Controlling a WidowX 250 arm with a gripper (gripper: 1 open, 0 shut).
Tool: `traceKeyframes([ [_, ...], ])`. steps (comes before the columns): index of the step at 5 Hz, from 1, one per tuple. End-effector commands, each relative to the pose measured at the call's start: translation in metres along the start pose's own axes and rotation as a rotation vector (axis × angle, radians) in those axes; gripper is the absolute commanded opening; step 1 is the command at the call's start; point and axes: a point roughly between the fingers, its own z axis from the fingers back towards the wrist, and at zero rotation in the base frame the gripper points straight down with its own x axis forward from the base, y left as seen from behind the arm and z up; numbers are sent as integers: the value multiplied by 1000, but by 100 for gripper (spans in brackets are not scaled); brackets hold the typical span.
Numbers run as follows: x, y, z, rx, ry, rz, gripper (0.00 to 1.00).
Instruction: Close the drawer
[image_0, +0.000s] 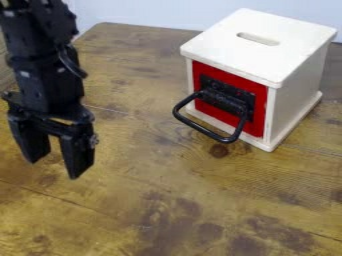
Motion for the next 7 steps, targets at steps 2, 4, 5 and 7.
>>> traceKeyframes([
  [2,7,11,32,20,-110,65,100],
  [4,5,2,23,16,-89,25,100],
  [5,4,2,22,12,-77,18,100],
  [7,11,-5,18,19,-53,19,100],
])
